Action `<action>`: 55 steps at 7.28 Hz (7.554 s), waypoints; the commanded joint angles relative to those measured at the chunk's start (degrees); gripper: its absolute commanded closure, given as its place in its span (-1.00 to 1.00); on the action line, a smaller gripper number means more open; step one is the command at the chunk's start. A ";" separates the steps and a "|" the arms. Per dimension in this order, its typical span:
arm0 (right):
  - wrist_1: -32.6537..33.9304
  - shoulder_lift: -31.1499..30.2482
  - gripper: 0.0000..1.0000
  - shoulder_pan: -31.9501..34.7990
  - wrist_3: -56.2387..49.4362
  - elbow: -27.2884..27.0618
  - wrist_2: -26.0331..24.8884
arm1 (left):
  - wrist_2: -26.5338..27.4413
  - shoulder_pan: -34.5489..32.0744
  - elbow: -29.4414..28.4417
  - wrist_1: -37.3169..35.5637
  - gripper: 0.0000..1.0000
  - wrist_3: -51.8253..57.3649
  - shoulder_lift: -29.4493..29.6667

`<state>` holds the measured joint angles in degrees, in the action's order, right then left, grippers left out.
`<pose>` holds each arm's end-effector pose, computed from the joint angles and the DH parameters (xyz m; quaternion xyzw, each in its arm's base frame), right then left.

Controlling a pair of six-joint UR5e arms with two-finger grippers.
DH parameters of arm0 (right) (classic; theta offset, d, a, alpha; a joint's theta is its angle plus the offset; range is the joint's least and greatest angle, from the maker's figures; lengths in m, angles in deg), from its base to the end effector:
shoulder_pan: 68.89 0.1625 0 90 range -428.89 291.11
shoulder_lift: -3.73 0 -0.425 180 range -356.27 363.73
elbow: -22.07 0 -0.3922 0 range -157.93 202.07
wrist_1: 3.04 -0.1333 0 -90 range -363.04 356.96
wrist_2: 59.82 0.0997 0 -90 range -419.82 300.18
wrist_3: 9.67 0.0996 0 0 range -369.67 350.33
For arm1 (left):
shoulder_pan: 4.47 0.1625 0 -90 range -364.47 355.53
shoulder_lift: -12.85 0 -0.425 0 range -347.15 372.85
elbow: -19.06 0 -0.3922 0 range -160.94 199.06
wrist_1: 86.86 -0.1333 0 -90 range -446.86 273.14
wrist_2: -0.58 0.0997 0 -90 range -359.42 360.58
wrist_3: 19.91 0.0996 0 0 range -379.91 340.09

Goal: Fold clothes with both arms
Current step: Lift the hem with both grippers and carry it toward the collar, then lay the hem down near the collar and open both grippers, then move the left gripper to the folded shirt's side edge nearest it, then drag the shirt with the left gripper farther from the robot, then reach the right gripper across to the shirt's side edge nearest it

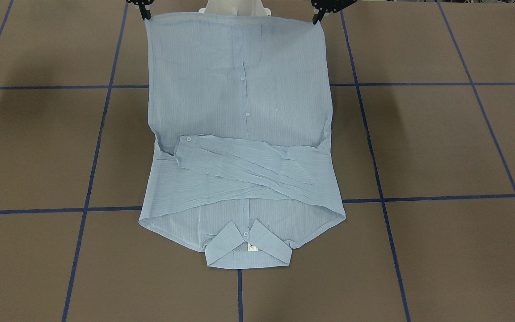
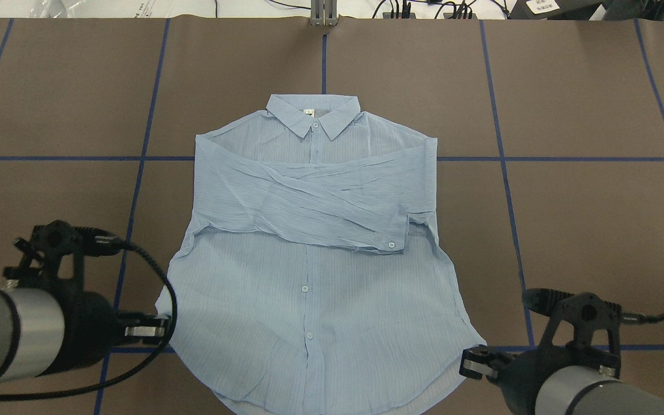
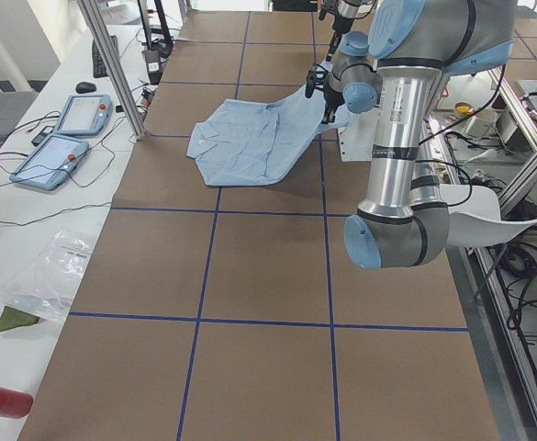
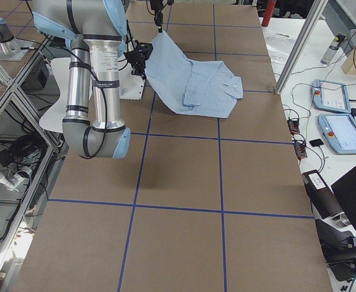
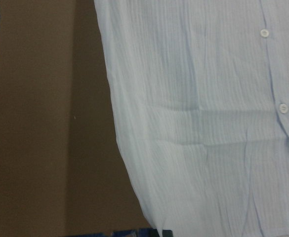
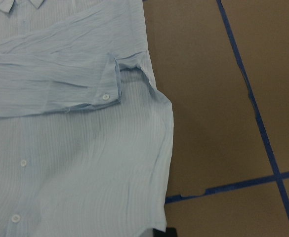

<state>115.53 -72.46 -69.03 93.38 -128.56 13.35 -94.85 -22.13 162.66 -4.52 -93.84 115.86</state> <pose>-0.3449 -0.1613 0.1922 0.0896 -0.3984 0.1591 0.8988 0.3319 -0.2357 0.1823 0.1031 0.4823 0.0112 0.8698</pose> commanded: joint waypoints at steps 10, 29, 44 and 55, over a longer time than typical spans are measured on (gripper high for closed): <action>-30.20 15.02 1.00 34.58 -19.80 50.21 1.61 | 12.19 -21.98 -52.92 34.24 1.00 18.38 17.82; -45.44 18.79 -1.00 38.37 -25.70 63.27 13.05 | 1.96 -14.10 -43.93 62.24 -0.76 9.46 -6.59; -45.45 18.79 -1.00 38.02 -25.27 63.27 12.96 | 4.11 -28.96 -60.11 62.15 1.00 30.20 2.48; -29.15 33.87 -1.00 30.92 -19.11 62.28 12.61 | -5.99 -38.41 -77.81 62.68 -1.00 39.04 22.44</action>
<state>79.68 -43.87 -35.91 74.24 -67.90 26.19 -98.89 -60.24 80.64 58.09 -55.12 141.52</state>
